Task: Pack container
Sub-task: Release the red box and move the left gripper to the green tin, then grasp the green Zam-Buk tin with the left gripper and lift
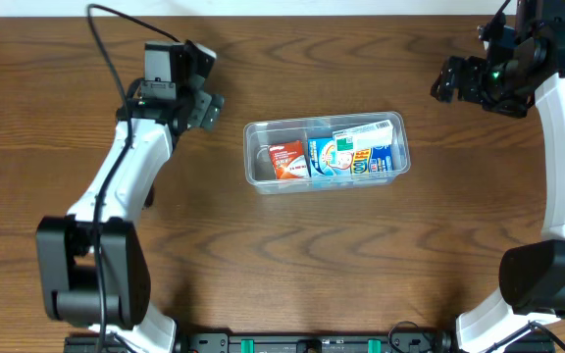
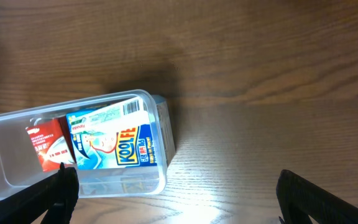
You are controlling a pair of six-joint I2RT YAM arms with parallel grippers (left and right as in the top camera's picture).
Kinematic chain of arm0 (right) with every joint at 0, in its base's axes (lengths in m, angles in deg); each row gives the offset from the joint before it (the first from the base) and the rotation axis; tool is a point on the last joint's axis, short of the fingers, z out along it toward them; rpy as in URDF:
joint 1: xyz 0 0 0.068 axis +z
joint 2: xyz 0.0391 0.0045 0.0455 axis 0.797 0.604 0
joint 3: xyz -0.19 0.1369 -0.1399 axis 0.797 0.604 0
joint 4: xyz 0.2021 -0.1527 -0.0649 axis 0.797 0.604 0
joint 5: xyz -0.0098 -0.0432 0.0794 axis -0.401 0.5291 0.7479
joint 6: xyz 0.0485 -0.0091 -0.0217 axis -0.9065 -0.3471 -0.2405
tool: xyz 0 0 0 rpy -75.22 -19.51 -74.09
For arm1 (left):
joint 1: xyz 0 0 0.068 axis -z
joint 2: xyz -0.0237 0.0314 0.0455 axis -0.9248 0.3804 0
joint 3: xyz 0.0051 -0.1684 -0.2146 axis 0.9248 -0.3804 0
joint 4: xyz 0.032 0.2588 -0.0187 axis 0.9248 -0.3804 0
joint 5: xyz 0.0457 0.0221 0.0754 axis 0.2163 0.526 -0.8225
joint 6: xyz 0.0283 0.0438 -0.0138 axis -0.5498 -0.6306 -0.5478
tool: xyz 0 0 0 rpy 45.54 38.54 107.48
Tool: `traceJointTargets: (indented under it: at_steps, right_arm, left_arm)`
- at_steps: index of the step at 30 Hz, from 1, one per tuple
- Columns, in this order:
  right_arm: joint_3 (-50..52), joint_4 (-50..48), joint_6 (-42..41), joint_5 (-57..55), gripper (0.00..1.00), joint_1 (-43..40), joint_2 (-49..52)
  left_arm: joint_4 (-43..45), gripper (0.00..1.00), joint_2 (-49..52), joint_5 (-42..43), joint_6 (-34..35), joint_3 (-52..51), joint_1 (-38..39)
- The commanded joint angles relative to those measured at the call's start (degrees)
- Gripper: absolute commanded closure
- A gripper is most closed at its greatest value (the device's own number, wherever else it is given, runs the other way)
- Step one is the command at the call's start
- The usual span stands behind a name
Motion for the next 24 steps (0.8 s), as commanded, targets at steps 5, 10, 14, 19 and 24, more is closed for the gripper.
traceJointTargets:
  at_steps: [5, 10, 14, 19, 24]
  right_arm:
    - [-0.7, 0.0, -0.8, 0.2, 0.01, 0.5, -0.2]
    - [-0.7, 0.0, -0.8, 0.2, 0.01, 0.5, -0.2]
    - [-0.7, 0.0, -0.8, 0.2, 0.01, 0.5, -0.2]
    - [-0.7, 0.0, -0.8, 0.3, 0.01, 0.5, -0.2]
    - [-0.7, 0.0, -0.8, 0.2, 0.01, 0.5, -0.2]
  left_arm:
    - [0.5, 0.01, 4.1, 5.7, -7.4, -0.2, -5.4]
    - [1.4, 0.01, 7.0, 11.5, -7.4, -0.2, -7.8]
    - [2.0, 0.02, 9.0, 11.5, -6.9, -0.2, -7.9]
    - [1.2, 0.04, 9.2, 9.7, 2.4, 0.3, -7.9]
    - [-7.4, 0.01, 9.1, 9.6, 7.1, 6.4, -7.8]
